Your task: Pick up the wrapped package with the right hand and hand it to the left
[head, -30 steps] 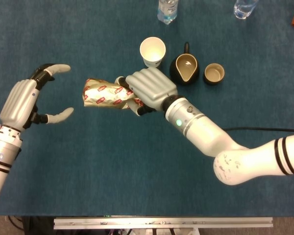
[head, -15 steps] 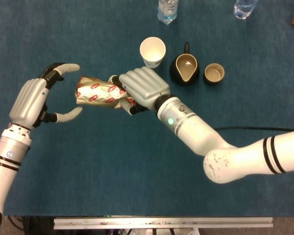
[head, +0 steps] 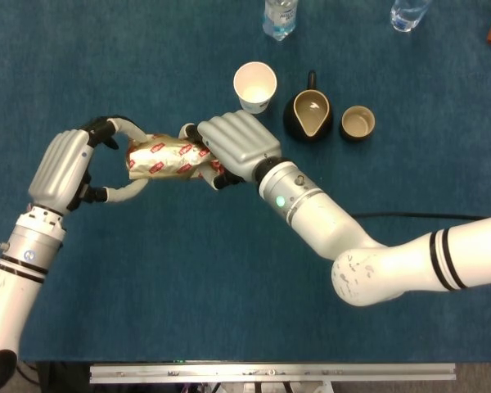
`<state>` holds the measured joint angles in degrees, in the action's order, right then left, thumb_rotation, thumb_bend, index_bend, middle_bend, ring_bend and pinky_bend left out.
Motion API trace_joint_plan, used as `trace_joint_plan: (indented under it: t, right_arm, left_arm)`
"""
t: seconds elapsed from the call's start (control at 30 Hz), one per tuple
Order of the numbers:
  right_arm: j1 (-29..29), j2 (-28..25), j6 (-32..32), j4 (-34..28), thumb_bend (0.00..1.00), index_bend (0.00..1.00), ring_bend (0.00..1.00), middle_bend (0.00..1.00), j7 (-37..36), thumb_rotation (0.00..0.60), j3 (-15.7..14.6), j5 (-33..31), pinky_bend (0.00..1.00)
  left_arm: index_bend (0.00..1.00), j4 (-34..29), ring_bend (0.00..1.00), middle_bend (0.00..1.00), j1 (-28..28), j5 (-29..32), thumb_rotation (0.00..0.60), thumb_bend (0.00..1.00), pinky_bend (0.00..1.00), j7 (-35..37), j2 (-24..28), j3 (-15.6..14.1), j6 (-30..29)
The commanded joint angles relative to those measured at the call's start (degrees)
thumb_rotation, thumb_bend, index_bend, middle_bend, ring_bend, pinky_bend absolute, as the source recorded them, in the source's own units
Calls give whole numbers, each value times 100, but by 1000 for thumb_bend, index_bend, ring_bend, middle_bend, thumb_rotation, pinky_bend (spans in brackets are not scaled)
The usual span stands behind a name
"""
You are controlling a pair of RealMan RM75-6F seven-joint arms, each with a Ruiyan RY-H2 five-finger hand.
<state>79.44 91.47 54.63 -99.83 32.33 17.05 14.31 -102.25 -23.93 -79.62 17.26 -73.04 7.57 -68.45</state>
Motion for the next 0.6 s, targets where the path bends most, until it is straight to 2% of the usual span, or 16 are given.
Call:
trace_joint_plan:
  t: [0.03,0.23,0.33,0.5,0.6]
  right_arm:
    - [12,59,47,27,514,550,520,566,0,600,6,-3,578]
    - [18,128,47,40,513,550,520,567,-24,600,49,-4,578]
    - [14,132,38,23,512,550,520,566,-31,600,59,24,578]
    - [-16,98,12,-10,512,548,516,547,-52,600,56,54,578]
    - [-32,83,-37,-17,511,487,482,509,-68,600,41,50,577]
  left_arm:
    - [427,3,328,401,-23,81,600,203,422,21,-43,26,54]
    - [448,28,366,436,-48,211,600,203,447,8,-154,108,56]
    - [496,48,431,499,-45,261,600,203,492,-4,-196,150,25]
    - [555,81,475,551,-24,340,600,204,528,-3,-202,186,4]
    - [583,81,495,576,-7,371,600,203,545,44,-182,195,10]
